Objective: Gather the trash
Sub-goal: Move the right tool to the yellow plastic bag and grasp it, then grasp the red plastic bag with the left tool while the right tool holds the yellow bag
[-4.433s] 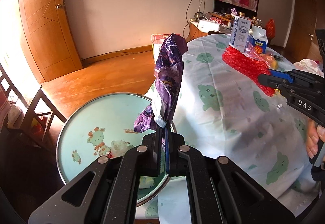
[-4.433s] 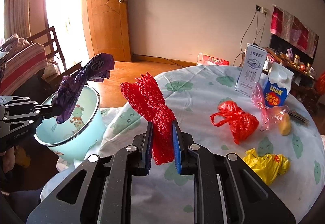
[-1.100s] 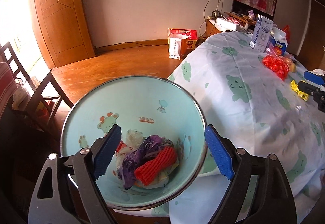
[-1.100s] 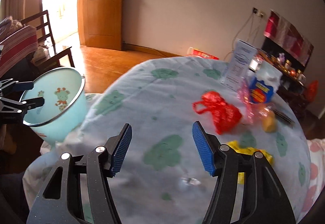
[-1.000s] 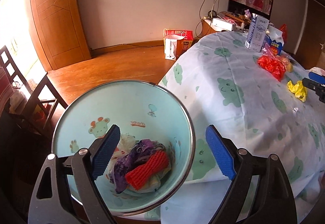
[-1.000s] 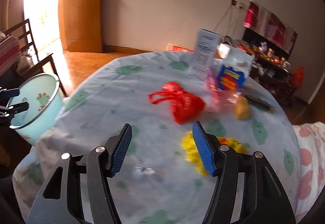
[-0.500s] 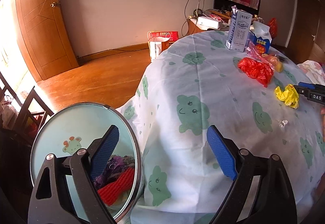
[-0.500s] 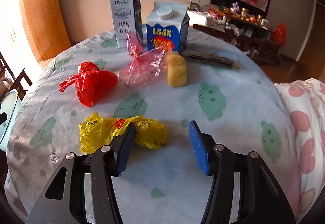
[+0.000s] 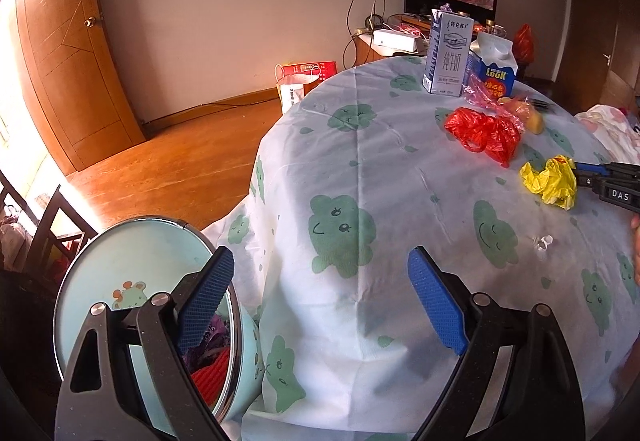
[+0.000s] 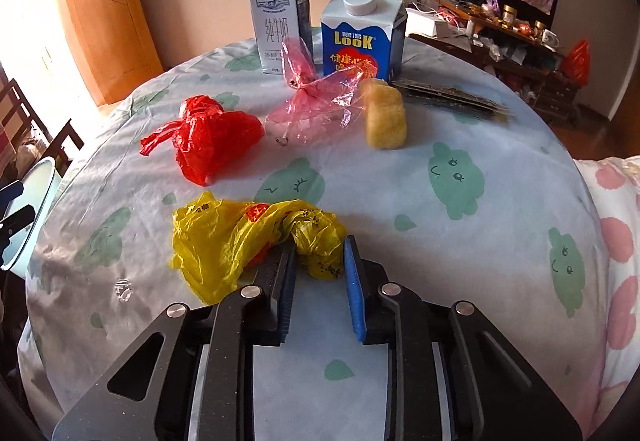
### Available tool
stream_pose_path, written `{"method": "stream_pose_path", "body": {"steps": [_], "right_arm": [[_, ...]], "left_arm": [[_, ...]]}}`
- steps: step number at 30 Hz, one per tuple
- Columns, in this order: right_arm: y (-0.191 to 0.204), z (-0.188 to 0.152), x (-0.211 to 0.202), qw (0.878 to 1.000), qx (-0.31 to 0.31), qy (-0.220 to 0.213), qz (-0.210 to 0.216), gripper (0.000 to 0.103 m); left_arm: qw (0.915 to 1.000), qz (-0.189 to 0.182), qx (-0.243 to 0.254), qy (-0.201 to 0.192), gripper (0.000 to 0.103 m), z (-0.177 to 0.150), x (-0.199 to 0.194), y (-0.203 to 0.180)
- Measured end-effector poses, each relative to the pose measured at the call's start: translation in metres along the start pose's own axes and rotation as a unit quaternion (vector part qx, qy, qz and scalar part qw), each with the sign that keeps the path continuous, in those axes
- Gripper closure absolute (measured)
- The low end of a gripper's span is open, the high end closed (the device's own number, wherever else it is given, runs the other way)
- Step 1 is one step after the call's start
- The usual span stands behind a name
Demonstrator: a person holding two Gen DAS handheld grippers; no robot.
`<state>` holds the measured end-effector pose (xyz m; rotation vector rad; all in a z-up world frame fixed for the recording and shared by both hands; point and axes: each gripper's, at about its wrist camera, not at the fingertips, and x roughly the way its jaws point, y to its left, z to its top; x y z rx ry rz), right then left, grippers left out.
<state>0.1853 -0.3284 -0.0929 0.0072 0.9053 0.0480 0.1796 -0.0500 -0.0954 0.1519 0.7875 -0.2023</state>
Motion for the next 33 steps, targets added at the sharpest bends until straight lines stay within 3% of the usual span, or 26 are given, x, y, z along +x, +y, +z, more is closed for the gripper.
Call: {"method": "stream_pose_path", "body": {"steps": [4,16,24,27,29,33], "right_arm": [[-0.001,-0.003,-0.007,1.000,0.010,-0.020,-0.003,0.080],[-0.070,0.005,-0.014,0.987,0.105,-0.053,-0.108,0.079],[-0.099,0.000,-0.022,0.985,0.122,-0.055,-0.112,0.079],[-0.102,-0.002,-0.022,0.986,0.119,-0.053,-0.105,0.079],[-0.100,0.000,-0.020,0.987,0.115,-0.053,-0.098,0.079],[-0.092,0.003,-0.020,0.988,0.113,-0.058,-0.085,0.079]], "left_arm": [[0.9999,-0.001,0.014,0.002,0.015,0.011,0.006,-0.015],[0.9963,-0.042,0.075,-0.006,0.015,0.069,0.040,-0.102],[0.9925,-0.069,0.101,0.003,0.018,0.101,0.074,-0.151],[0.9904,-0.085,0.107,0.021,0.040,0.103,0.086,-0.160],[0.9876,-0.101,0.114,0.037,0.081,0.101,0.094,-0.164],[0.9867,-0.107,0.115,0.041,0.092,0.097,0.093,-0.161]]}}
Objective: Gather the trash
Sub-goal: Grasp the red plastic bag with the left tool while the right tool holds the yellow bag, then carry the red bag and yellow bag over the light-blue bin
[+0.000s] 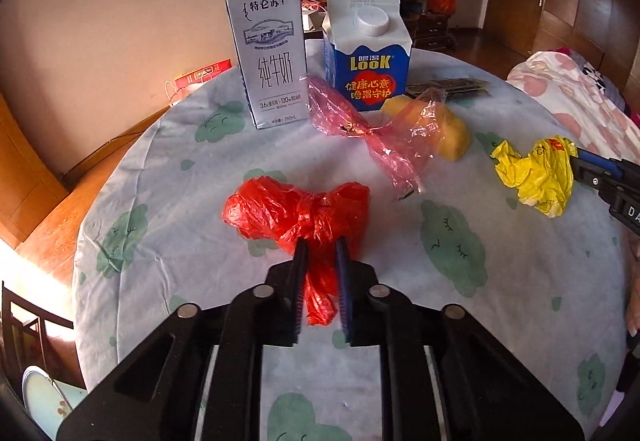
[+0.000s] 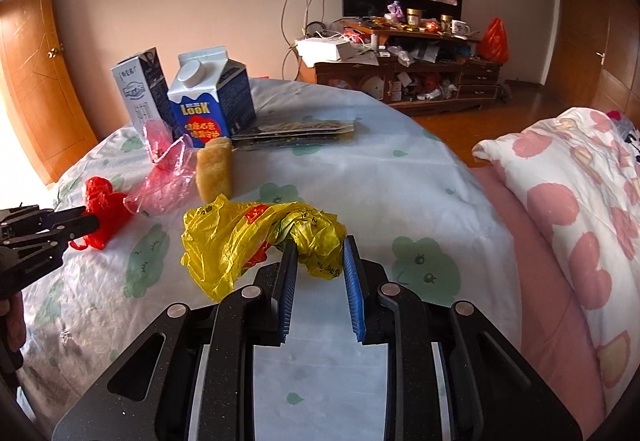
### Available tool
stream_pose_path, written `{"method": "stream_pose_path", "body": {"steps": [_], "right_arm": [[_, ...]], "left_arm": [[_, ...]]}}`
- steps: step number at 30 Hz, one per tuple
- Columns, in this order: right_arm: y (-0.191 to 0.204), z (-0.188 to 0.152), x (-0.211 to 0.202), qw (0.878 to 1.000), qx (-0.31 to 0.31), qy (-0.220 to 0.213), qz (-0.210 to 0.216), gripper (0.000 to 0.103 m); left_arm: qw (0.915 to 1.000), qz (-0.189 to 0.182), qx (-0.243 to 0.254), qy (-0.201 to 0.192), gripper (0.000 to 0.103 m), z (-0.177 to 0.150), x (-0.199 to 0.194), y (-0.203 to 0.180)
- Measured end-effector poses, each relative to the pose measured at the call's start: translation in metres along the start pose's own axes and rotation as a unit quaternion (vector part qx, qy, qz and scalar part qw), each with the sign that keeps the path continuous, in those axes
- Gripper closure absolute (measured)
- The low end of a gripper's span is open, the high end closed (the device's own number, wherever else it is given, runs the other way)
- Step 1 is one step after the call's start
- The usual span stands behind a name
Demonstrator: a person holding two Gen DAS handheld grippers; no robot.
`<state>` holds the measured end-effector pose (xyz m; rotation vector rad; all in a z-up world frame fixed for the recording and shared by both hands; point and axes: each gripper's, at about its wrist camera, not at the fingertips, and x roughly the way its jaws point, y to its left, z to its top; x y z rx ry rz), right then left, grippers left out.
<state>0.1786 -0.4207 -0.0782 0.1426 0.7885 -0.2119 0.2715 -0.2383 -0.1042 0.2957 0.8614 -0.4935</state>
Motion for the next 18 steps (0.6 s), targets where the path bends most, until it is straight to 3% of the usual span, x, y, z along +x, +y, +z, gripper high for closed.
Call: {"method": "stream_pose_path", "body": {"steps": [18], "right_arm": [[0.092,-0.008,-0.022,0.997,-0.042,-0.025,0.056,0.079]], "left_arm": [[0.9982,0.030,-0.026,-0.045,0.094,-0.057,-0.081,0.041]]}}
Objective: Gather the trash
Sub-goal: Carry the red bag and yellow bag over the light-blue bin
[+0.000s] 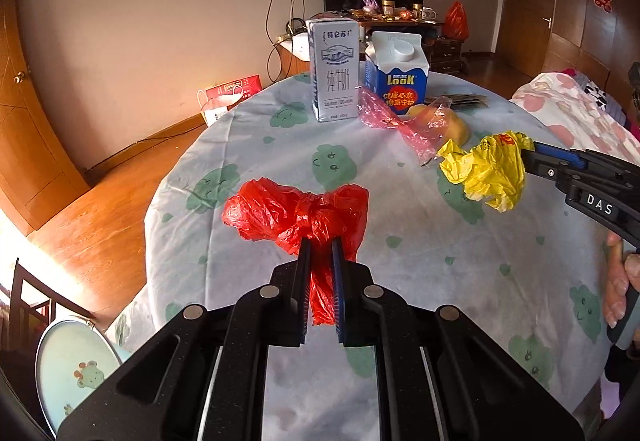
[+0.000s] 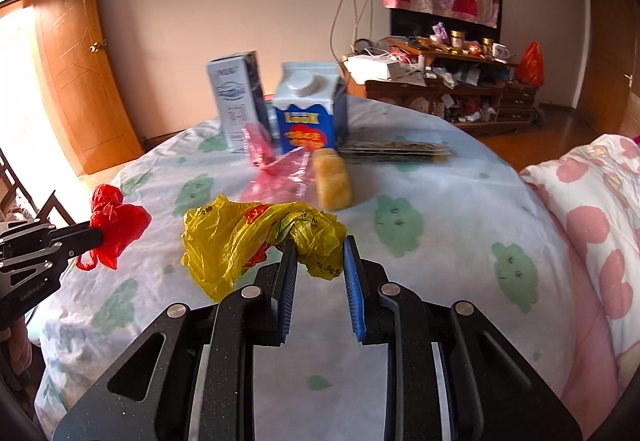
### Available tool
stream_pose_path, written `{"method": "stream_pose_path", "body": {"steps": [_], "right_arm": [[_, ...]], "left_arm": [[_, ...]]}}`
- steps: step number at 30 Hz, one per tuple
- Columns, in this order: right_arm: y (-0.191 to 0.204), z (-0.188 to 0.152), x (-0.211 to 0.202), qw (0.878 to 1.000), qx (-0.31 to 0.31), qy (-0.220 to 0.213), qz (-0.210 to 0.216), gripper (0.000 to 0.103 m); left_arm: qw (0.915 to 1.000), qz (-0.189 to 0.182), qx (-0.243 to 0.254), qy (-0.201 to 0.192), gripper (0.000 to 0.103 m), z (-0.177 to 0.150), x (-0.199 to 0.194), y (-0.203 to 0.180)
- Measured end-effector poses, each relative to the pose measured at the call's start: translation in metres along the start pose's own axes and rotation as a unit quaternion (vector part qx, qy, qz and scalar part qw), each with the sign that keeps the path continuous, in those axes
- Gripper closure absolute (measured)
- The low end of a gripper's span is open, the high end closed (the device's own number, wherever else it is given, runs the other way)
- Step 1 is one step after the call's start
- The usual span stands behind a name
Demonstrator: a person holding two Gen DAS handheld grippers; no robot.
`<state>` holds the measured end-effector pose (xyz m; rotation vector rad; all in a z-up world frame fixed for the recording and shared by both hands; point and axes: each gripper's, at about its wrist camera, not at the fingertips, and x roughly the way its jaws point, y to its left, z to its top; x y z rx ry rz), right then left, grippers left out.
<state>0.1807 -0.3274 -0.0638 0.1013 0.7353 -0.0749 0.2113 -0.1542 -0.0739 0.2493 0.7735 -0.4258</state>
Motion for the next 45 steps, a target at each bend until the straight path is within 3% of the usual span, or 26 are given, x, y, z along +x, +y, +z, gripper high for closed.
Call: {"method": "stream_pose_path", "body": {"steps": [22,45], "right_arm": [[0.123,-0.009,-0.003,0.995,-0.075,-0.009,0.070,0.079],[0.195,-0.019,-0.002,0.984,-0.137,-0.006,0.113,0.079]], "left_arm": [[0.9963,0.053,-0.067,-0.012,0.094,-0.067,-0.064,0.075],[0.9896,0.094,-0.109,-0.007,0.094,-0.108,-0.092,0.126]]}}
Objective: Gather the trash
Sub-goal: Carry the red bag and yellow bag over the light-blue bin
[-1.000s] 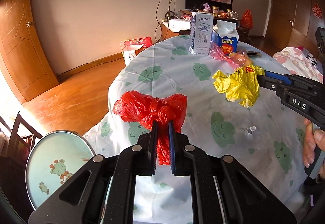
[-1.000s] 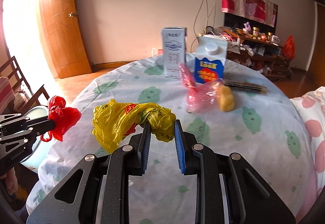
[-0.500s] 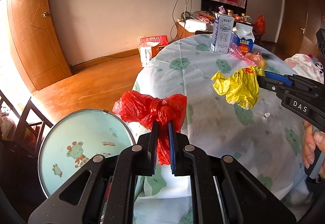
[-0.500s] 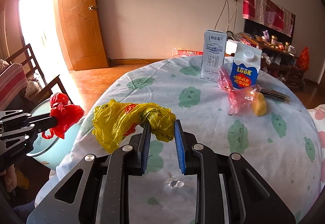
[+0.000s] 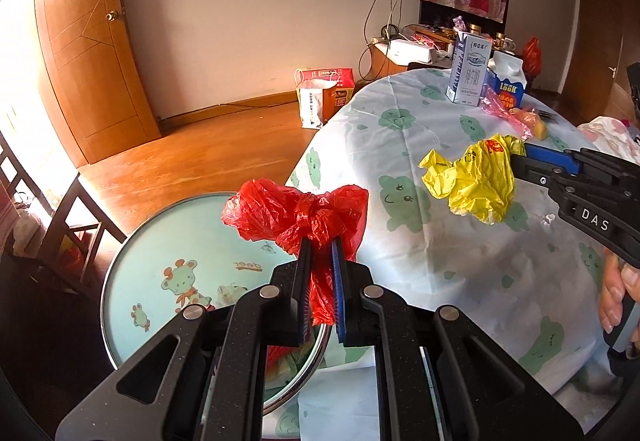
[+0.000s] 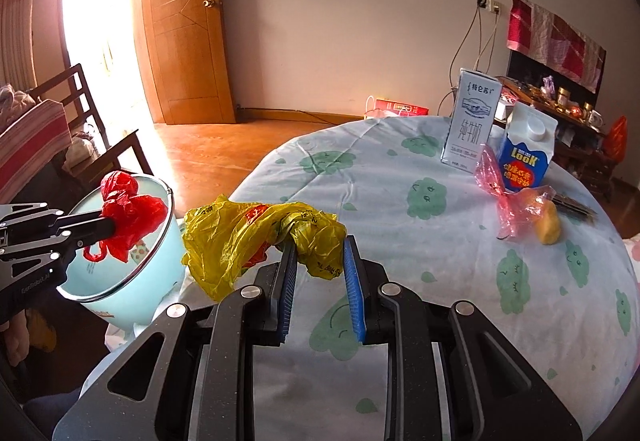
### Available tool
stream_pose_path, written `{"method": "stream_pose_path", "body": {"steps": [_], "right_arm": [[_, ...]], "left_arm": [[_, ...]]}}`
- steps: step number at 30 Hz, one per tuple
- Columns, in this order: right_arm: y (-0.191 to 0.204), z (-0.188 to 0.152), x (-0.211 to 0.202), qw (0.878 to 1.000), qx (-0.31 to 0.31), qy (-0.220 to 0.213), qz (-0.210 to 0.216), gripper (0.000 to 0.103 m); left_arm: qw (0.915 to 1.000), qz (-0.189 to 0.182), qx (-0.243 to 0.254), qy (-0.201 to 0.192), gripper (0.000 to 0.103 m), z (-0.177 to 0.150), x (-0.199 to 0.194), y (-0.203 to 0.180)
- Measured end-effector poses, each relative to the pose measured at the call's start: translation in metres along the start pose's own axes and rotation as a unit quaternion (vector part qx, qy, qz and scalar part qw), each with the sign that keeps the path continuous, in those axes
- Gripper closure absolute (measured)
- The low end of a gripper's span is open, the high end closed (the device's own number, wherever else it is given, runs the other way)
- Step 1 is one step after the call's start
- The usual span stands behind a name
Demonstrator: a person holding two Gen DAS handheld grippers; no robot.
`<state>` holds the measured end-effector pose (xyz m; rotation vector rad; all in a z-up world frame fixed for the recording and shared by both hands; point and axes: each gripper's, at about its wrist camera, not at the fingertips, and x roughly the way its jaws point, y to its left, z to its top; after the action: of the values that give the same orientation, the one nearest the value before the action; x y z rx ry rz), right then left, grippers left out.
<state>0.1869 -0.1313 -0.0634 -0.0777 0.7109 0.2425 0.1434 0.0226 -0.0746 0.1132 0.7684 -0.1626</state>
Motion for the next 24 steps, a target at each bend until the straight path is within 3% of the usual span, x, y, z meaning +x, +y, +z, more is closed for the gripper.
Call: {"method": "stream_pose_path", "body": {"steps": [24], "right_arm": [[0.070,0.015,0.026,0.997,-0.066,0.009,0.046,0.079]], "left_arm": [[0.9988,0.036,-0.034,-0.002,0.094,-0.016,-0.015,0.052]]}}
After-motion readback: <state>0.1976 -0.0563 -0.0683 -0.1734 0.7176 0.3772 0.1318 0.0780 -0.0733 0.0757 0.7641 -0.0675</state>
